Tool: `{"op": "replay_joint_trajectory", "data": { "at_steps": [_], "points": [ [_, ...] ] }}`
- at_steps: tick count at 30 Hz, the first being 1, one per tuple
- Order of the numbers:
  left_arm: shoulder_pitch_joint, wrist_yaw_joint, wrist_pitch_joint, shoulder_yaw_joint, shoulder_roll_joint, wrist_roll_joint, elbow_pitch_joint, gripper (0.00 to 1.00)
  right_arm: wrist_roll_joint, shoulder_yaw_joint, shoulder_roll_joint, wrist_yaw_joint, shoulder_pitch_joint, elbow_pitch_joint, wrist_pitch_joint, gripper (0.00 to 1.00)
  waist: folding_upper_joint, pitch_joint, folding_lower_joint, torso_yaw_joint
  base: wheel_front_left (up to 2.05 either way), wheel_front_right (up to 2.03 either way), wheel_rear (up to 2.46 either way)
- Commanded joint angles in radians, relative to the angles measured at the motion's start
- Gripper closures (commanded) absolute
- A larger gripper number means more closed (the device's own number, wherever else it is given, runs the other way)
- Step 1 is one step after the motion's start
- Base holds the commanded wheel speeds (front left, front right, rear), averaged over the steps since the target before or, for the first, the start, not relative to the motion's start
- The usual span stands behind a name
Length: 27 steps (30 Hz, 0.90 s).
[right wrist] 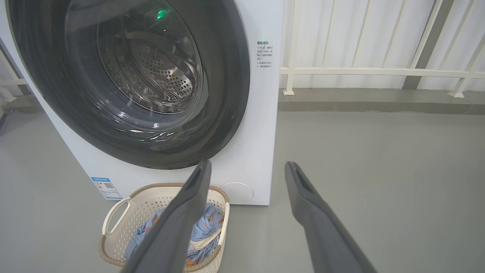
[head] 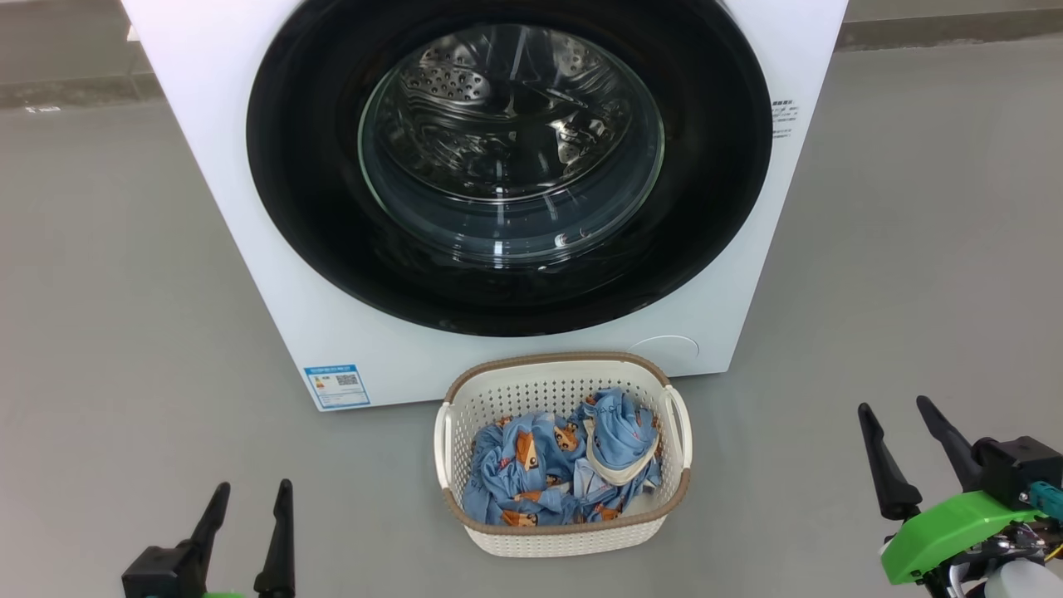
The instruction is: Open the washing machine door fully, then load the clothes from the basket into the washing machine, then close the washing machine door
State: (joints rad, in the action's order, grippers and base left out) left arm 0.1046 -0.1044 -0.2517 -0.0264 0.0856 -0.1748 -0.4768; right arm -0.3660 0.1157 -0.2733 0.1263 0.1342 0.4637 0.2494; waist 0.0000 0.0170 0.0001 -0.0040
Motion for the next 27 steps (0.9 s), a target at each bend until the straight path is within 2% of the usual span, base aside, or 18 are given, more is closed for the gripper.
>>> {"op": "replay_joint_trajectory", "data": {
  "at_steps": [1, 15, 27],
  "points": [
    [0.047, 0.005, -0.010, -0.034, 0.015, -0.003, 0.015, 0.00, 0.012, 0.008, -0.015, 0.004, 0.003, -0.025, 0.012, 0.00, 0.0000, 0.000, -0.0001, 0.000, 0.00, 0.00, 0.00],
    [0.057, 0.026, -0.010, -0.035, 0.023, 0.040, 0.011, 0.00, 0.027, -0.023, 0.001, 0.004, -0.010, -0.039, 0.012, 0.00, 0.0000, -0.002, -0.0001, -0.008, 0.11, 0.11, -0.22],
    [0.064, 0.025, -0.010, -0.035, 0.023, 0.047, 0.010, 0.00, 0.031, -0.031, 0.003, 0.004, -0.011, -0.045, 0.012, 0.00, 0.0000, -0.007, -0.0001, -0.016, 0.95, 0.95, -1.89]
  ]
}}
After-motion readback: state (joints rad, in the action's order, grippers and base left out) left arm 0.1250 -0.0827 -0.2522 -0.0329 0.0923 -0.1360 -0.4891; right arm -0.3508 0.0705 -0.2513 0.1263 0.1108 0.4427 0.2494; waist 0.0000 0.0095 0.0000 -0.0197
